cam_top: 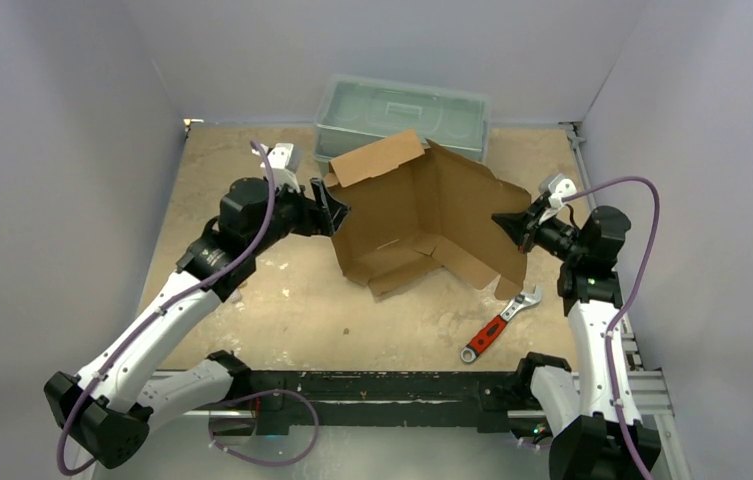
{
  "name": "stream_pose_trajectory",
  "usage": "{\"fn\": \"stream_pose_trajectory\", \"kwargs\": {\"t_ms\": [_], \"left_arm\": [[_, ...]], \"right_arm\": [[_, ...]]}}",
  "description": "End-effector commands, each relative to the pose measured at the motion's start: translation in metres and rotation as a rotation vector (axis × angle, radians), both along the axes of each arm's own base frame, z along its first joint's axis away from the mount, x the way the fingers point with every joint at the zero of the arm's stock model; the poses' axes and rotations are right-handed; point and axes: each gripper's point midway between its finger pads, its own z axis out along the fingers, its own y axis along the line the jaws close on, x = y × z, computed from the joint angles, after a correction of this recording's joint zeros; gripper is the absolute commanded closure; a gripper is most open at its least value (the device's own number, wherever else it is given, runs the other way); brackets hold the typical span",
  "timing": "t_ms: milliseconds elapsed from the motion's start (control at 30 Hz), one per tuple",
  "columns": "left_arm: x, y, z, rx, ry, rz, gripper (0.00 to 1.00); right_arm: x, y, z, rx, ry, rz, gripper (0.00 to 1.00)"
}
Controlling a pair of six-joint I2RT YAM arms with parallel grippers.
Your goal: Fold the paper box
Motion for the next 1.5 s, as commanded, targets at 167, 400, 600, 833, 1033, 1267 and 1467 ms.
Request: {"fn": "stream_pose_trajectory", "kwargs": {"t_ms": [167,400,600,833,1033,1267,1467], "left_arm": [[0.002,0.011,0.101,0.243,-0.299,-0.141,0.17],[0.037,0.009,0.122,0.51,-0.41,-0.198,0.16],[0.039,0.006,0.113,0.557,-0.43,-0.247,0.15],[0.049,-0.002,0.121,0.622,-0.543,-0.335,0.01],[0.061,-0.039,0.101,0.518,-0.448,-0.481,0.01],[0.064,-0.017,0.085,0.493,-0.319,-0.332,0.01],[0.02,0.025,0.097,0.254,-0.26,-0.112,0.02]], "right_arm": [[0.003,-0.001,0.008,-0.028,-0.048,-0.005,1.0],[0.002,0.0,0.009,-0.03,-0.052,0.001,1.0],[0.001,0.0,0.008,-0.03,-0.049,0.003,1.0],[0.0,0.001,0.009,-0.029,-0.051,0.011,1.0],[-0.001,0.001,0.009,-0.031,-0.052,0.014,1.0],[-0.001,0.003,0.01,-0.033,-0.056,0.022,1.0],[-0.002,0.003,0.011,-0.035,-0.06,0.026,1.0]]}}
